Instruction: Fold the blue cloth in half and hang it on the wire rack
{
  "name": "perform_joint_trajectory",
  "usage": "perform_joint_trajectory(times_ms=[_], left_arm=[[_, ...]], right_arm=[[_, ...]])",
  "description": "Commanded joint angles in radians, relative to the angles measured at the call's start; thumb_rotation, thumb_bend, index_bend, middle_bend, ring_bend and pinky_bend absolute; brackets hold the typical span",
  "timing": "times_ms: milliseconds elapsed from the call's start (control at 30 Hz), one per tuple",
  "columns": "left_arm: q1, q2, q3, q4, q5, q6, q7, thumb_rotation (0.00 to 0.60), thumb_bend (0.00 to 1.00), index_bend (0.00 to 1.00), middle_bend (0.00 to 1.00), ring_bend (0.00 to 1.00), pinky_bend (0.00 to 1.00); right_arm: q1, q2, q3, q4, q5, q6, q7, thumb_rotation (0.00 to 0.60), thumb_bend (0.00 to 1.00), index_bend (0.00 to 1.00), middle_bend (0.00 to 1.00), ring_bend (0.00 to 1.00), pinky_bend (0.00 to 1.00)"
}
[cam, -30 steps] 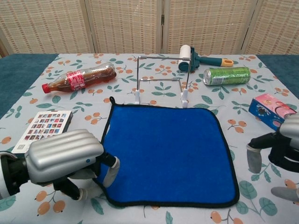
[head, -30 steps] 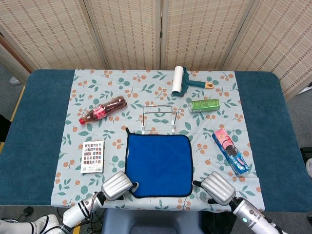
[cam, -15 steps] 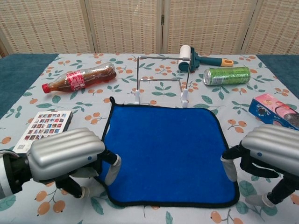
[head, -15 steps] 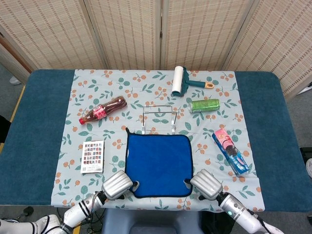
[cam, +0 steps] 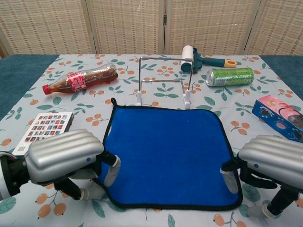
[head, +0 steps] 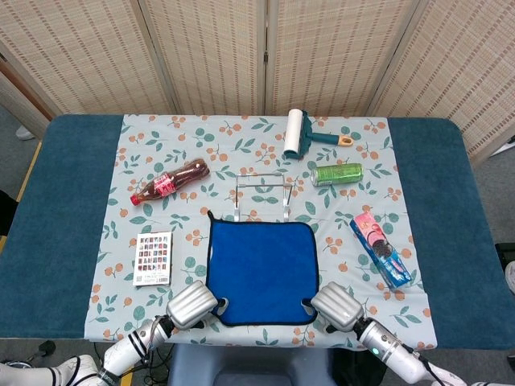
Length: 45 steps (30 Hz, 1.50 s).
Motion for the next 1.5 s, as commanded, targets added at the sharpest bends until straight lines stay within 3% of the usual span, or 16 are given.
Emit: perform_joint_trajectory(times_ms=[33, 500, 967, 1233, 1500], left_arm=[[0.0, 0.0, 0.0, 0.001, 0.001, 0.002, -0.001, 0.6, 0.43, 0.62, 1.0, 0.86, 0.95], [0.003, 0.001, 0.004, 0.005, 0.001, 0.007, -0.006, 0.6, 0.43, 0.62, 1.0, 0.86, 0.95], [0.006, 0.006, 0.003, -0.001, -0.004, 0.006, -0.002, 0.6, 0.43, 0.62, 1.0, 0.86, 0.95], [0.009, 0.009, 0.005, -0.002, -0.004, 0.011, -0.007, 0.6, 0.43, 0.62, 1.0, 0.86, 0.95], [0.01, 0.012, 0.0, -0.001, -0.005, 0.018, -0.014, 0.6, 0.43, 0.62, 1.0, 0.86, 0.95]], right_arm=[[0.005, -0.005, 0.004, 0.003, 0.007, -0.002, 0.004, 0.6, 0.16, 0.53, 0.91, 0.87, 0.97], [0.033, -0.035, 0.008, 0.021, 0.036, -0.029, -0.01, 0.6, 0.16, 0.53, 0.92, 0.87, 0.97], [0.059, -0.056, 0.013, 0.04, 0.054, -0.043, -0.006, 0.6, 0.28, 0.54, 0.92, 0.87, 0.97], [0.062, -0.059, 0.006, 0.045, 0.067, -0.047, -0.02, 0.6, 0.28, 0.55, 0.92, 0.87, 0.97], [0.071, -0.075, 0.014, 0.057, 0.081, -0.05, -0.021, 0.6, 0.31, 0.63, 0.93, 0.87, 0.97]])
